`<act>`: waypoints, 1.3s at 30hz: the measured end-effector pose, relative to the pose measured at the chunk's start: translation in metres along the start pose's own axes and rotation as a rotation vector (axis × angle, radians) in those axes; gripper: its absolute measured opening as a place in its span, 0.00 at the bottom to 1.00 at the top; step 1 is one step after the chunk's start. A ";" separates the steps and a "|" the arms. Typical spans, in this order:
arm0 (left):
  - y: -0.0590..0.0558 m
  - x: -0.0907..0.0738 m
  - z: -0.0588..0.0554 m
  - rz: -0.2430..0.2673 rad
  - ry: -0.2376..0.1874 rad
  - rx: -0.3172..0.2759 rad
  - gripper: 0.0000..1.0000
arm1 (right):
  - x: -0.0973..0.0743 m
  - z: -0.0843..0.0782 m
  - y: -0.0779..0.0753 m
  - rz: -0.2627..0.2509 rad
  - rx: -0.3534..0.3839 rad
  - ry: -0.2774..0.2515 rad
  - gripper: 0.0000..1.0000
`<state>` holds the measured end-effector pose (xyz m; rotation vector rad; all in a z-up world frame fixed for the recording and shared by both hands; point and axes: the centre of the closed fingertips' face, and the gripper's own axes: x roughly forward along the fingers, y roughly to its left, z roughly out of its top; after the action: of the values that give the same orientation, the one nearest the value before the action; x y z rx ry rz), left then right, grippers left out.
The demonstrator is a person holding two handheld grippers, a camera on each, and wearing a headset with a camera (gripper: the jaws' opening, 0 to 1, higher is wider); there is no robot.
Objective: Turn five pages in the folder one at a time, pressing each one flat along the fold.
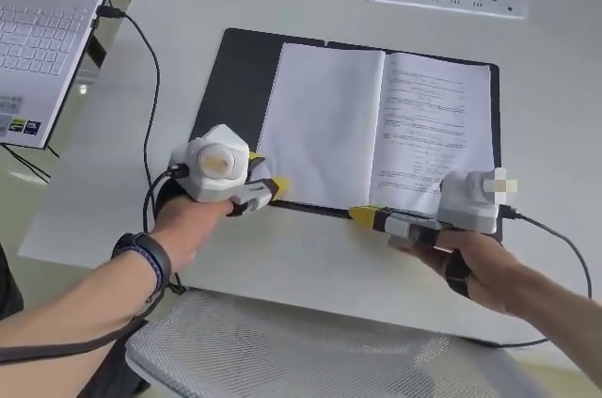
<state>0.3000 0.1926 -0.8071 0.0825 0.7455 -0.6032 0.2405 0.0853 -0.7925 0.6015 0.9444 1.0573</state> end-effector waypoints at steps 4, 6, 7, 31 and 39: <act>-0.002 0.000 0.000 -0.003 0.005 -0.005 0.36 | -0.005 -0.001 0.005 -0.009 0.003 -0.014 0.00; -0.005 -0.001 0.000 -0.007 0.014 -0.002 0.38 | -0.008 0.001 0.009 -0.009 -0.001 -0.022 0.00; -0.005 -0.001 0.000 -0.007 0.016 -0.003 0.39 | -0.010 0.002 0.009 -0.013 -0.009 -0.023 0.00; -0.018 -0.042 0.014 -0.010 -0.027 0.005 0.53 | -0.081 0.032 -0.003 -0.206 -0.224 -0.084 0.30; -0.022 -0.059 0.025 -0.011 -0.052 0.026 0.57 | -0.105 0.034 -0.006 -0.266 -0.299 -0.069 0.33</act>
<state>0.2693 0.1956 -0.7471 0.0866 0.6887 -0.6234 0.2543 -0.0130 -0.7433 0.2546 0.7627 0.9096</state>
